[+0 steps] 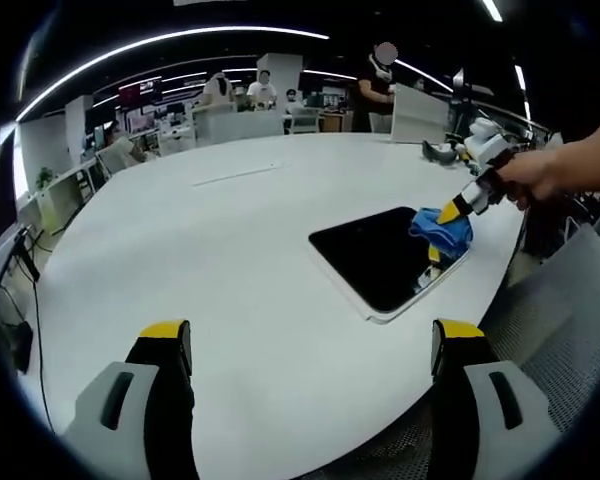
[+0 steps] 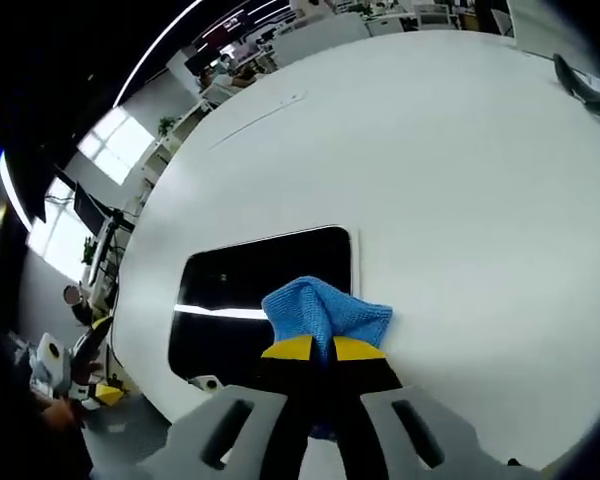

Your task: Wipe the mirror surface with the cleaning cloth until all visible marks leave the cleaned area.

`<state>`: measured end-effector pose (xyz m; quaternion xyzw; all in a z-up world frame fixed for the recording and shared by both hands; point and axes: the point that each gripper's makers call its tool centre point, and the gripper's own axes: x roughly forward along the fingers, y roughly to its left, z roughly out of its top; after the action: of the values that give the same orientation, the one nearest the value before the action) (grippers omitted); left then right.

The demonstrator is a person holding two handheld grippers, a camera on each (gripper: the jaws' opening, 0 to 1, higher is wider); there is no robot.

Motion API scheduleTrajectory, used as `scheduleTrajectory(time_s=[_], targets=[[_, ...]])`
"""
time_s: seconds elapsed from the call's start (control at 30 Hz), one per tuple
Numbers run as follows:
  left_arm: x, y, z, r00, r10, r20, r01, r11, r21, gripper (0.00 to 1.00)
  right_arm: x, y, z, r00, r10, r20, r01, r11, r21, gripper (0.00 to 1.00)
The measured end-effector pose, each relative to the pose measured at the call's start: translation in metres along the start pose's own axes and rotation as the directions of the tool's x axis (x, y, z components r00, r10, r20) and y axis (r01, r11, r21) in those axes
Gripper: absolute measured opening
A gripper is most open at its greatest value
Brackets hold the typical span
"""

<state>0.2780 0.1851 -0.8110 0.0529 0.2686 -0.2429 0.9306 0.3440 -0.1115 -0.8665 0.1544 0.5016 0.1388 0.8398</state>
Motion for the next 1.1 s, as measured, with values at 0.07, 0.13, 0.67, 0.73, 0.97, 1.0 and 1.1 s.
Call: scheduleTrajectory(time_s=[0.07,0.13,0.67,0.73,0.97,1.0,1.1], targets=[[0.000,0.000,0.000,1.000,-0.001,0.000,0.001,1.000,0.000,0.99,0.002,-0.001,0.004,1.000,-0.002,0.000,0.002,1.000,-0.003,0.00],[0.000,0.000,0.000,1.000,0.000,0.001,0.000,1.000,-0.001,0.99,0.005,-0.002,0.009,1.000,-0.004,0.001,0.004,1.000,-0.007,0.00],[0.000,-0.001,0.000,1.000,-0.005,0.002,0.005,1.000,-0.018,0.99,0.022,-0.007,0.039,0.999,-0.032,0.008,0.032,0.999,-0.029,0.00],[0.000,-0.004,0.001,1.000,-0.017,0.011,0.017,1.000,-0.022,0.99,0.024,-0.008,0.043,0.999,-0.035,0.010,0.035,0.999,-0.034,0.00],[-0.001,-0.005,0.002,0.999,-0.029,0.014,0.029,0.999,-0.035,0.99,0.029,-0.008,0.053,0.999,-0.038,0.007,0.038,0.998,-0.058,0.00],[-0.001,-0.006,0.003,0.999,-0.029,0.018,0.030,0.999,-0.035,0.99,0.030,-0.009,0.054,0.999,-0.038,0.008,0.039,0.998,-0.058,0.00],[-0.002,-0.007,0.004,0.999,-0.037,0.029,0.038,0.998,-0.043,0.99,0.033,-0.009,0.059,0.999,-0.043,0.008,0.043,0.996,-0.076,0.00]])
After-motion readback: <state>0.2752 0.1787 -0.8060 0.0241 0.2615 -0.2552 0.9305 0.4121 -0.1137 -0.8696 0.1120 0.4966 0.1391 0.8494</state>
